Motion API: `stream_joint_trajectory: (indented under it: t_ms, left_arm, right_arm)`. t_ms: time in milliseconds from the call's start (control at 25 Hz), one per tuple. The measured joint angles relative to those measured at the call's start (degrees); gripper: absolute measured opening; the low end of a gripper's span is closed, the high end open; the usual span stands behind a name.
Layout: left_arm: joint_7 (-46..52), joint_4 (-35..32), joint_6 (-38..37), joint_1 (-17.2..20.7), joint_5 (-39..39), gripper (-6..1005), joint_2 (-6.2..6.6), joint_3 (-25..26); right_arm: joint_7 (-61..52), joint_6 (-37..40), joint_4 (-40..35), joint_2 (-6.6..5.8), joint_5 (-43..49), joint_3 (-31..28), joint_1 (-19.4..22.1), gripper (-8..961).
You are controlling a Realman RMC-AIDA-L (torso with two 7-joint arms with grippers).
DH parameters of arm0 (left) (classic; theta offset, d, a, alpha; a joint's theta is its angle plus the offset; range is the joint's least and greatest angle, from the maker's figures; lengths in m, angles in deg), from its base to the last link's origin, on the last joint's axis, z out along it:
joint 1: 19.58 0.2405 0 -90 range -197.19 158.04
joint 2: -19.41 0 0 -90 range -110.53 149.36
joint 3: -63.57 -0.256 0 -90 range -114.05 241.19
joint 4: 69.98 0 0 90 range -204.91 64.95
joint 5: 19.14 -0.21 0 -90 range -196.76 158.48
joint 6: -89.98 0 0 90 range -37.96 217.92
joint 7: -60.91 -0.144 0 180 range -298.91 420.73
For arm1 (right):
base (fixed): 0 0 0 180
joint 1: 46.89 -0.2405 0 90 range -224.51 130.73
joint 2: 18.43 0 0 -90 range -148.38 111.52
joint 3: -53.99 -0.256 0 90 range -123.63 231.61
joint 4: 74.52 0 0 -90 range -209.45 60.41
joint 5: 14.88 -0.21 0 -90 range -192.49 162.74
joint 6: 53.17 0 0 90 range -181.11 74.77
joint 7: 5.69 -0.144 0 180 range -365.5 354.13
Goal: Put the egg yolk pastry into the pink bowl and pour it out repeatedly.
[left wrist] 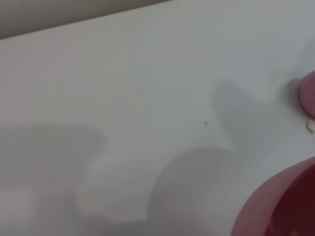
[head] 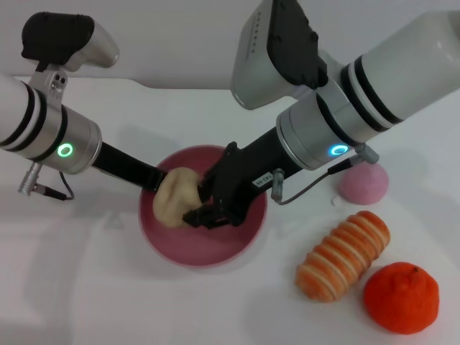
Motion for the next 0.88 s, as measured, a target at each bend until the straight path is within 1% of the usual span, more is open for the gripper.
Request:
stream_joint_trajectory:
  t_ms: [120, 160, 440, 560, 640, 720, 800, 880]
  left_arm:
    - [0.02, 0.02, 0.35, -0.02, 0.05, 0, 0.03, 0.28]
    - [0.03, 0.02, 0.45, -0.03, 0.06, 0, 0.05, 0.32]
    - [0.06, 0.01, 1.17, 0.0, 0.07, 0, 0.16, 0.71]
    - [0.07, -0.32, 1.36, 0.02, 0.07, 0, 0.21, 0.84]
    - [0.01, -1.4, 2.34, 0.31, 0.07, 0, 0.16, 0.58]
    - [-0.28, -3.06, 4.55, 1.29, 0.07, 0, 0.08, -0.31]
    - [-0.71, -6.26, 8.78, 3.51, 0.09, 0, 0.05, -2.73]
    - [-1.45, -11.53, 14.99, 7.55, 0.13, 0, 0.11, -7.25]
  right_arm:
    - [-0.08, 0.68, -1.19, 0.01, 0.06, -1.16, 1.04, 307]
    - [-0.13, 1.3, -2.1, 0.02, 0.1, -2.41, 1.8, 357]
    - [-0.14, 3.65, -3.94, 0.01, 0.32, -5.51, 3.78, 485]
    - [-0.16, 4.2, -5.56, 0.11, 2.47, -5.92, 5.05, 520]
    - [-1.11, 3.96, -7.12, 0.25, 4.06, -7.58, 6.08, 544]
    - [-2.52, 3.71, -8.49, 0.29, 4.62, -12.0, 7.61, 544]
    - [-3.01, 3.62, -8.87, 0.25, 4.46, -17.85, 9.23, 543]
    - [-2.97, 3.62, -8.44, 0.2, 4.21, -24.04, 11.19, 543]
